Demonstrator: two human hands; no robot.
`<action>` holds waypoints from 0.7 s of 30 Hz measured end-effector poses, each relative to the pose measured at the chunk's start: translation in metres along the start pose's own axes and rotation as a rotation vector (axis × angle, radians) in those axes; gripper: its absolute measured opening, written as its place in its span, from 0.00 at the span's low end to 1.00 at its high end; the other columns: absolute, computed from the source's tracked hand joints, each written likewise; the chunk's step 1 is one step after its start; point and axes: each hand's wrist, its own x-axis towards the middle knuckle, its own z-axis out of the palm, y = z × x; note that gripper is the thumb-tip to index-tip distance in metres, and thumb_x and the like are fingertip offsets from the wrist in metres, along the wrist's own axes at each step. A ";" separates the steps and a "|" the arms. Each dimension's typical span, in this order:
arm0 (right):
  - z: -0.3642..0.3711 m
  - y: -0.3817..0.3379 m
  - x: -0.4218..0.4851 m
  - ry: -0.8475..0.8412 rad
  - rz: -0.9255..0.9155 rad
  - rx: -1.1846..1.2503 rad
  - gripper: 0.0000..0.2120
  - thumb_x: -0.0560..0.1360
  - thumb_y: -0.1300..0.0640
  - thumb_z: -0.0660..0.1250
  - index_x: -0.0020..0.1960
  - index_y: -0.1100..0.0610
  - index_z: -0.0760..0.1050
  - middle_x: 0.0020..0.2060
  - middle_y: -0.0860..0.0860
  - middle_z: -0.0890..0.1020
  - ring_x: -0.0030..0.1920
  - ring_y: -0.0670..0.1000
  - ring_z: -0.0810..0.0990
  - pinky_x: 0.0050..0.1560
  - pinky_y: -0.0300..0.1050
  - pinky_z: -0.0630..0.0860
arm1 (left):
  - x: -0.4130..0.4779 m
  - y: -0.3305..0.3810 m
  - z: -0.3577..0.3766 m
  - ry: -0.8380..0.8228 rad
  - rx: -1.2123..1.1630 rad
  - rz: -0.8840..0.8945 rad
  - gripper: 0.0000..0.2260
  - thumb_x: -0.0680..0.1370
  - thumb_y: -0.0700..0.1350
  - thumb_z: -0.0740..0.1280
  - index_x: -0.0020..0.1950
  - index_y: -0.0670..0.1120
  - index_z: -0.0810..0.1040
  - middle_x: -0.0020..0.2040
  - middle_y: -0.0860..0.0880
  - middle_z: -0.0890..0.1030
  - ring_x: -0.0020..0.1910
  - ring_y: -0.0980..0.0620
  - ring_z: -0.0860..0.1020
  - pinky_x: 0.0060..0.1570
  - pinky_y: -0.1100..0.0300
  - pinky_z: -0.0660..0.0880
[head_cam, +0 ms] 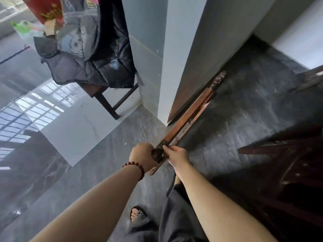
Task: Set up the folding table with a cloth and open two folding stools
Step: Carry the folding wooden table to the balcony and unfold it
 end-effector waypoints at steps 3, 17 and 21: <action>0.027 0.013 -0.011 -0.020 0.049 0.105 0.05 0.75 0.58 0.68 0.50 0.57 0.81 0.48 0.54 0.84 0.51 0.53 0.82 0.58 0.51 0.77 | -0.019 -0.032 -0.006 0.004 0.042 -0.019 0.11 0.72 0.51 0.68 0.46 0.45 0.82 0.41 0.48 0.82 0.40 0.48 0.79 0.37 0.60 0.73; 0.127 0.034 -0.055 -0.156 0.246 0.266 0.03 0.77 0.65 0.64 0.49 0.65 0.74 0.46 0.59 0.79 0.48 0.56 0.79 0.48 0.46 0.78 | -0.099 -0.168 -0.022 -0.023 0.111 -0.192 0.10 0.73 0.45 0.64 0.52 0.50 0.80 0.46 0.49 0.82 0.46 0.48 0.79 0.43 0.59 0.74; 0.132 0.029 -0.051 -0.165 0.261 0.211 0.04 0.77 0.66 0.64 0.43 0.62 0.72 0.44 0.58 0.78 0.46 0.55 0.78 0.52 0.47 0.76 | -0.095 -0.168 -0.020 -0.024 0.128 -0.229 0.11 0.75 0.41 0.63 0.56 0.48 0.77 0.51 0.46 0.81 0.50 0.45 0.79 0.46 0.56 0.74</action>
